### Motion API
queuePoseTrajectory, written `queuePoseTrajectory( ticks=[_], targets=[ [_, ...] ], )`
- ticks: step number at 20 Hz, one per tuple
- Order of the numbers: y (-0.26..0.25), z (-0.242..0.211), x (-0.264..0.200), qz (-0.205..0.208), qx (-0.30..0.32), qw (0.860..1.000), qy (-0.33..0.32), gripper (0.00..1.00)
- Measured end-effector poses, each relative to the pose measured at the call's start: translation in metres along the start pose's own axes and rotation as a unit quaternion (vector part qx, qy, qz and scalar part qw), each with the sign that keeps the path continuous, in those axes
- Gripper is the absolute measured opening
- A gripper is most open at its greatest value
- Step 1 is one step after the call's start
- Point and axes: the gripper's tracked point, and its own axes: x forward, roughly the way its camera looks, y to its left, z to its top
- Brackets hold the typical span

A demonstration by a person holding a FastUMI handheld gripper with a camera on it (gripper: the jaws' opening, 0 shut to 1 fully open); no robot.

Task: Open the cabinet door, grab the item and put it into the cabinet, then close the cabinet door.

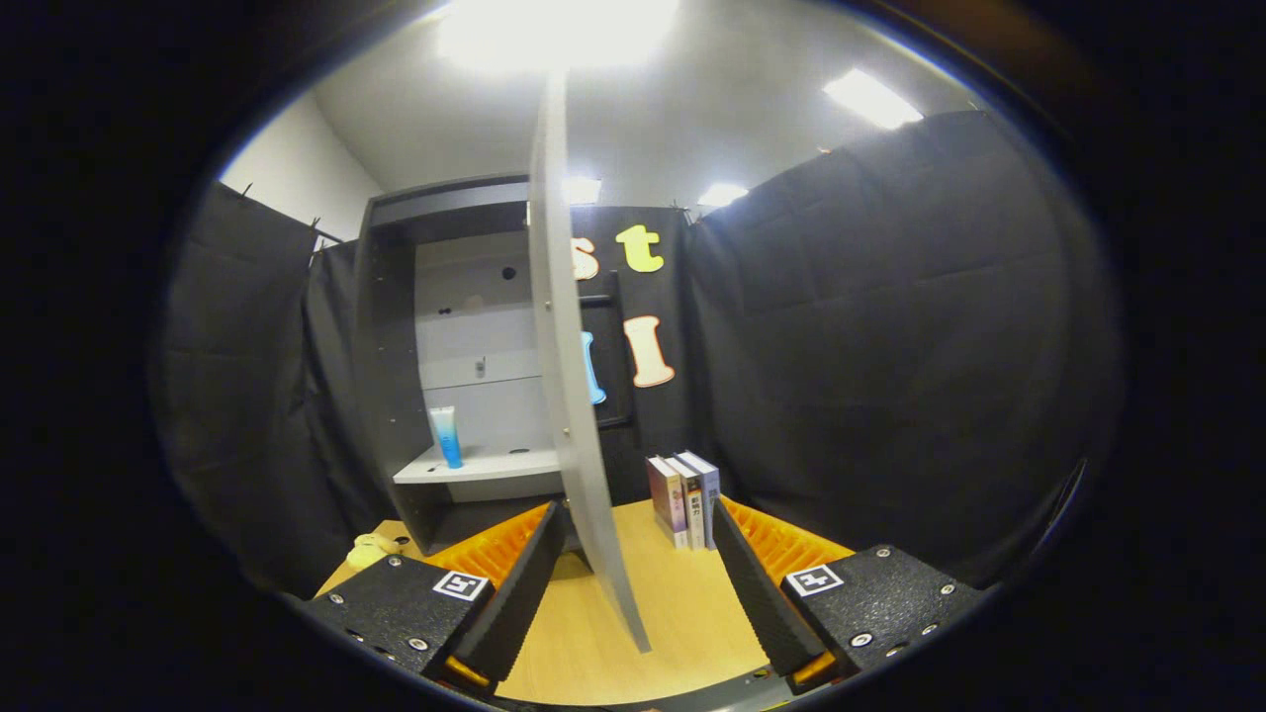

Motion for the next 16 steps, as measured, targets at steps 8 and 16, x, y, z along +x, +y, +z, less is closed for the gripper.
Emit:
queuePoseTrajectory(
  ticks=[8, 16],
  targets=[
    [-0.049, 0.053, 0.064, -0.092, -0.014, 0.995, -0.039, 0.95],
    [-0.050, 0.064, 0.107, -0.129, -0.029, 0.990, -0.040, 0.94]
  ],
)
